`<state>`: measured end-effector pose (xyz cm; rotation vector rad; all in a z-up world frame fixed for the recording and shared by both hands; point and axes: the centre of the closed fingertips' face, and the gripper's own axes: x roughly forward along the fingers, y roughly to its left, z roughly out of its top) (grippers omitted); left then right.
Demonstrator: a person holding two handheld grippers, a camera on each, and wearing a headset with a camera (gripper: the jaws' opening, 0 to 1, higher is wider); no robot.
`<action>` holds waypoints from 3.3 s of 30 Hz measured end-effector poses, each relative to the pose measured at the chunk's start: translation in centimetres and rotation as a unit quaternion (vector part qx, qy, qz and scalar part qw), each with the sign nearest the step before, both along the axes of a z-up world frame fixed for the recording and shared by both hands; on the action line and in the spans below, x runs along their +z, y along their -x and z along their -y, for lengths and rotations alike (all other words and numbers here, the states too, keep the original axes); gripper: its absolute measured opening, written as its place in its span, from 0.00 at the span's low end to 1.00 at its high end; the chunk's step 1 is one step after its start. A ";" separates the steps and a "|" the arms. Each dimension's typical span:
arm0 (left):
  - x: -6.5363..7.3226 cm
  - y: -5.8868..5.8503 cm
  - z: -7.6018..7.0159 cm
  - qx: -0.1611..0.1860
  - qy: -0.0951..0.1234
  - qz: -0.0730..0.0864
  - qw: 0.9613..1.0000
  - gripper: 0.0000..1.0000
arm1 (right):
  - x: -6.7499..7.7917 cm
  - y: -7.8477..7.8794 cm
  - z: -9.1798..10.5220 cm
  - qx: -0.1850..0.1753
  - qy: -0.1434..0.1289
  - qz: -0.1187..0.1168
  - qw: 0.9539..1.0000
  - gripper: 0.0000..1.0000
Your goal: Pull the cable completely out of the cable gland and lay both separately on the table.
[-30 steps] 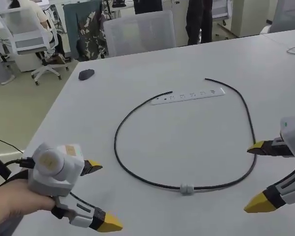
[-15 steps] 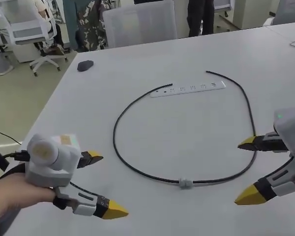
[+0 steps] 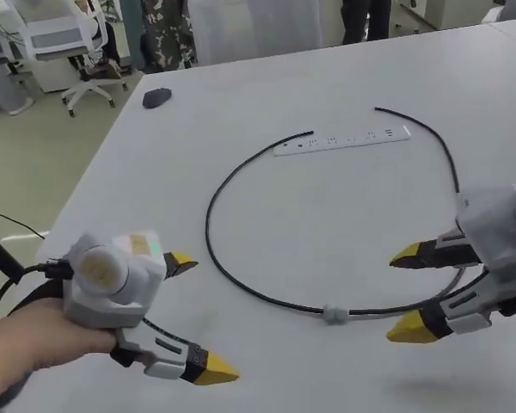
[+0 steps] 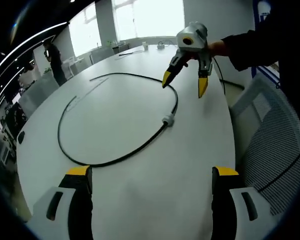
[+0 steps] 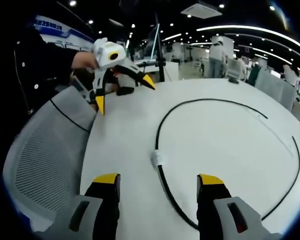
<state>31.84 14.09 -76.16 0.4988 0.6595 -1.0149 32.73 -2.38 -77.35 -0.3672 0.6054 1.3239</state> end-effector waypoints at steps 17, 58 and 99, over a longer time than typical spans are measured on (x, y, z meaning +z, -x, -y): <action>0.7 0.7 1.1 0.006 0.027 -0.010 1.000 0.86 | -3.5 -0.8 -3.4 0.049 0.010 0.030 0.998 0.28; 3.7 3.7 13.4 -0.027 0.263 -0.147 0.953 0.55 | 3.2 6.6 -3.6 0.168 -0.015 0.162 0.972 0.07; 4.9 5.3 13.4 -0.136 0.217 -0.039 0.966 0.15 | 6.3 6.4 -4.0 0.084 -0.105 -0.063 0.989 0.09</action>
